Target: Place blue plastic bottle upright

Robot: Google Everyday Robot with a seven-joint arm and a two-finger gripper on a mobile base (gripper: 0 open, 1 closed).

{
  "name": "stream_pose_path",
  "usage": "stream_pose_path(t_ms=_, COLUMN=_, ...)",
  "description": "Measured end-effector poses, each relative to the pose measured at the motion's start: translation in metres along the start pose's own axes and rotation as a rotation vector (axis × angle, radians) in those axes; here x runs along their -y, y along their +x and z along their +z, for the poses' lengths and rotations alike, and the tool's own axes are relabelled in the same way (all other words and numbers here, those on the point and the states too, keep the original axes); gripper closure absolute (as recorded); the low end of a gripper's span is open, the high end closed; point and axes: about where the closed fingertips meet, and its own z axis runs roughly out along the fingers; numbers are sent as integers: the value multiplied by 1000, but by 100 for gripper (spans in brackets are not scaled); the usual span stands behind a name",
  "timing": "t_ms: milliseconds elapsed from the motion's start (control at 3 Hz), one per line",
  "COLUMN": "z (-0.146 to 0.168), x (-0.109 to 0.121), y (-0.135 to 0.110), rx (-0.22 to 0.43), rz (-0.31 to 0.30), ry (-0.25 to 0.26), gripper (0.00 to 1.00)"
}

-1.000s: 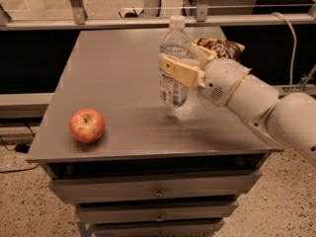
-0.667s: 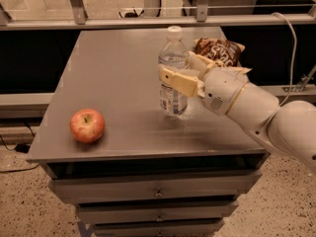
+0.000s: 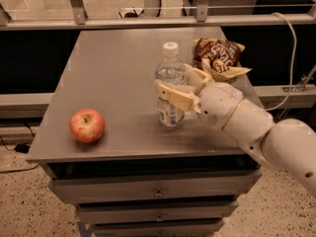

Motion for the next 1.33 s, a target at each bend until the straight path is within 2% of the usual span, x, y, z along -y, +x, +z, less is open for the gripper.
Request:
stream_pose_path(t_ms=667, z=-5, x=-12, y=9, rx=5, rz=-50, ry=-44, gripper=53)
stream_pose_path(t_ms=1333, z=-12, x=-16, y=9, rx=2, rz=-59, ry=-60, gripper=5)
